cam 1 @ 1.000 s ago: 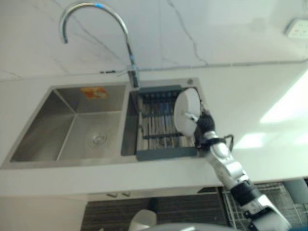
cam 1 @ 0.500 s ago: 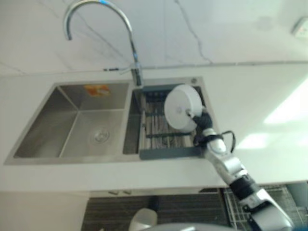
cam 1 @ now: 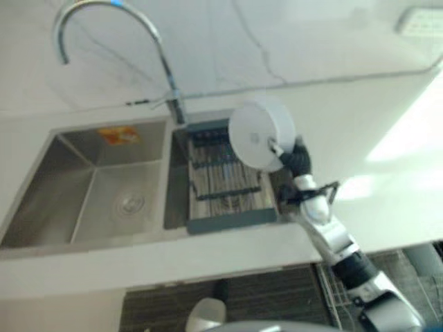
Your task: Place the dishes in the dishwasher.
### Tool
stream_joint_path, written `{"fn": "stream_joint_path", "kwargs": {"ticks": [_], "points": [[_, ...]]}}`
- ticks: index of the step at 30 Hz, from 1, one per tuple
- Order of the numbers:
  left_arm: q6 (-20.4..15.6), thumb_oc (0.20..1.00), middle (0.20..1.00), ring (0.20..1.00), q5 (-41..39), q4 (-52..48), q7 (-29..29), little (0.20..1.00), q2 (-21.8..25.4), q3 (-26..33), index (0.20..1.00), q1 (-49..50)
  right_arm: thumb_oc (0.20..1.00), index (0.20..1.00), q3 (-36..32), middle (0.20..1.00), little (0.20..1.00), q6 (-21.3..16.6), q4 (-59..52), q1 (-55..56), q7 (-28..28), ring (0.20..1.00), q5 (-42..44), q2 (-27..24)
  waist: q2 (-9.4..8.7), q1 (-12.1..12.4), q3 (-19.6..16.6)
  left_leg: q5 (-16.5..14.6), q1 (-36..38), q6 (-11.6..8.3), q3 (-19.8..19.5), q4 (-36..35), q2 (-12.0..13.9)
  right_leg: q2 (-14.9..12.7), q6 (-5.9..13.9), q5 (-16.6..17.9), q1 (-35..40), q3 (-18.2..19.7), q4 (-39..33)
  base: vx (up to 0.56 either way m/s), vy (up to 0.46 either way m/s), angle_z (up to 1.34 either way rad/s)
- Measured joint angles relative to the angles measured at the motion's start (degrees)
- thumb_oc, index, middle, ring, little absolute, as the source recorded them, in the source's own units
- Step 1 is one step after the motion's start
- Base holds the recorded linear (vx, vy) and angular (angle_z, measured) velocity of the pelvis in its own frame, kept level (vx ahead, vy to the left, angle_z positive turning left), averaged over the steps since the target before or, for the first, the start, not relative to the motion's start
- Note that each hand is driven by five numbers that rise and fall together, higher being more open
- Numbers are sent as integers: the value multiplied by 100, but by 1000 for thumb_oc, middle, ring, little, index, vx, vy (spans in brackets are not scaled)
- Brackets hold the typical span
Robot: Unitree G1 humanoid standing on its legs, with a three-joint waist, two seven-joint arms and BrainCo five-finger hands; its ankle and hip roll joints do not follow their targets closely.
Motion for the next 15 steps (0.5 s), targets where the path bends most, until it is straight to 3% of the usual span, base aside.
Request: {"fn": "stream_joint_path", "kwargs": {"ticks": [5,10,15], "points": [[5,1000,1000,1000,2,-6,-1,1000,-6,-9,1000,7,200,200,-695,200,200,-295,-892,379,52,200,467,-368,2,-610,-32,-93,245,-4,467,-4,105,27,-8,94,-77,469,2,-23,-84,-50],[283,1000,1000,1000,-1,162,-8,1000,1,-107,1000,-130,200,200,-1154,200,200,-484,-1667,1278,111,200,959,-454,-71,-1159,-196,-141,378,-40,958,-3,237,113,-61,197,-254,1010,9,-8,-146,-56],[411,1000,1000,1000,-12,356,-1,1000,-36,-251,1000,101,200,200,-1869,200,200,-734,-1804,1598,-21,200,1289,-725,-110,-1387,-502,-191,483,-110,1375,-41,358,253,-75,238,-490,1481,3,48,-157,-47]]}}
